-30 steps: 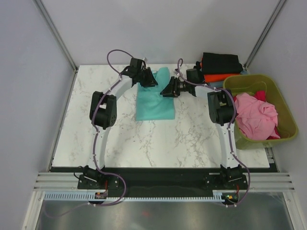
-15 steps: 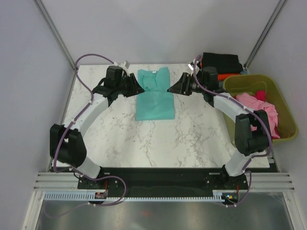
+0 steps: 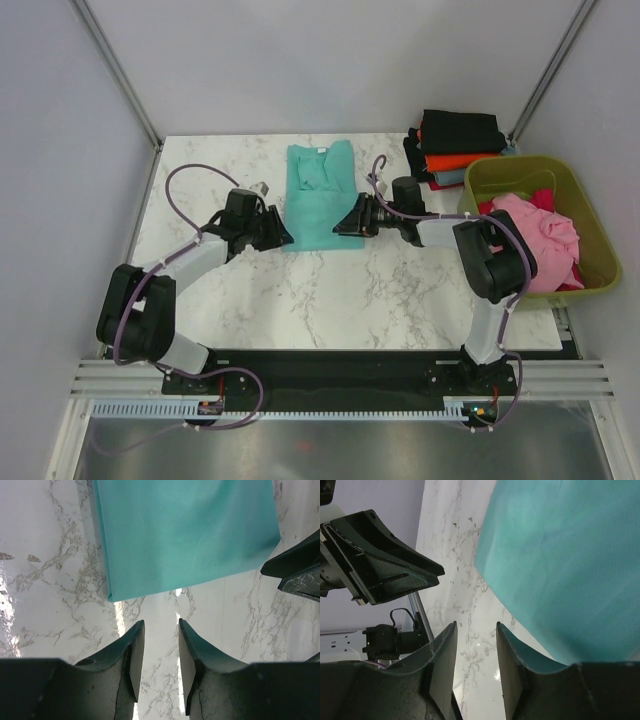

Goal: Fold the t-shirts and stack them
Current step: Fold the tshirt

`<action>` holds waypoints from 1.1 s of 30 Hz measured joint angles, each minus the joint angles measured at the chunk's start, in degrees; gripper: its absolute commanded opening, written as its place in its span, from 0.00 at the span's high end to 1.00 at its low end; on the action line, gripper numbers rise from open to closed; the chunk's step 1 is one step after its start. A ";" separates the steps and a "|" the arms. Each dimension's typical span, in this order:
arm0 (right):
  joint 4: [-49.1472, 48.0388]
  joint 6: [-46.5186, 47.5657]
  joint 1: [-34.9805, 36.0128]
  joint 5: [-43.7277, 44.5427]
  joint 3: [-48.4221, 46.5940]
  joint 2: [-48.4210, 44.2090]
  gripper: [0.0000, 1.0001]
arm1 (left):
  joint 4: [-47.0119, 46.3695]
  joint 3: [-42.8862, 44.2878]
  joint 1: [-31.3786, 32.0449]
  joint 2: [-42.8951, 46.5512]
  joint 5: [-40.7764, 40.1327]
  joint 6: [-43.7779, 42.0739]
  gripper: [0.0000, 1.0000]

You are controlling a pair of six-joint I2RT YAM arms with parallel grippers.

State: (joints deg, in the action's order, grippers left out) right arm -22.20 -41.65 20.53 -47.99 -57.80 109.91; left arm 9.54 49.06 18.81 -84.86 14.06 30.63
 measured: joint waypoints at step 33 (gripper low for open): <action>9.97 5.60 -1.95 5.33 1.16 -12.20 0.24 | 0.87 2.40 0.00 6.40 -2.95 -0.09 0.57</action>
State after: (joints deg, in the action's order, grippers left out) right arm -12.23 -36.05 18.59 -42.65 -56.64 97.71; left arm 10.41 51.46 18.81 -78.46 11.11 30.55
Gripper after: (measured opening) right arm 0.755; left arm 0.426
